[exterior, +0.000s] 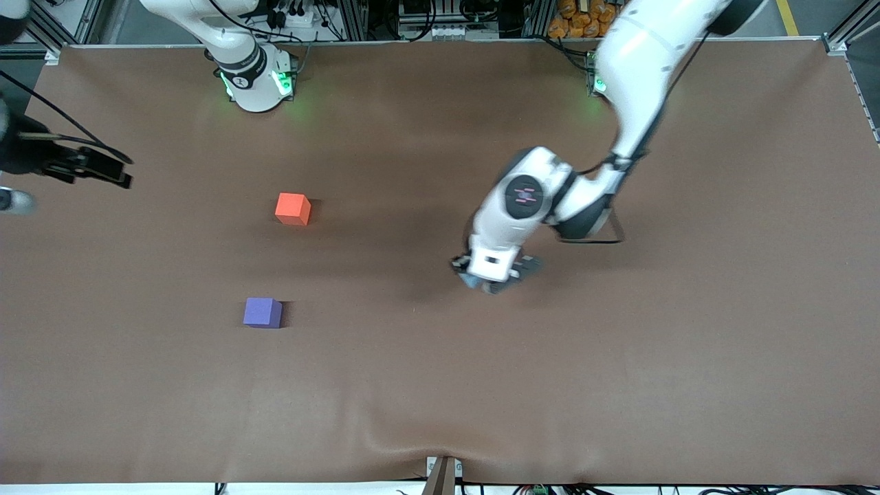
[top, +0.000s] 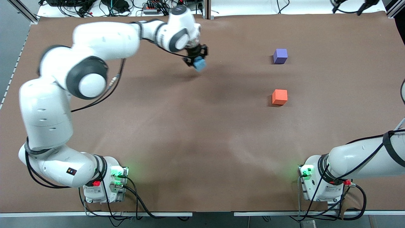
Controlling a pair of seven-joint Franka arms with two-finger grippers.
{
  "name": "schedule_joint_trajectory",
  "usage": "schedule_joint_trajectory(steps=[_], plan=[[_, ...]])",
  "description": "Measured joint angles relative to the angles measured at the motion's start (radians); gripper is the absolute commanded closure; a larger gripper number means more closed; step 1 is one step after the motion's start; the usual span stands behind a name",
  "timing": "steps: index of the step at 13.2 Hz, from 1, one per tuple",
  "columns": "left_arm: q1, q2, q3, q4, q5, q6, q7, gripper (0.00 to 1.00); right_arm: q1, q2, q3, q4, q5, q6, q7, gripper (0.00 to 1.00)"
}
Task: Place blue block between orange and purple blocks
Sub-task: 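Carry the blue cube toward the table middle while the right gripper reaches in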
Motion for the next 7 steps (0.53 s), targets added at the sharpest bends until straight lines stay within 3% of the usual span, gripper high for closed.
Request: schedule_joint_trajectory(steps=[3, 7], plan=[[-0.104, 0.104, 0.008, 0.135, 0.0, -0.003, -0.202, 0.68, 0.062, 0.03, 0.003, 0.012, 0.0, 0.027, 0.002, 0.0], [-0.218, 0.148, 0.065, 0.196, 0.0, -0.008, -0.42, 0.66, 0.121, 0.065, 0.004, 0.032, 0.0, 0.069, 0.008, 0.0]])
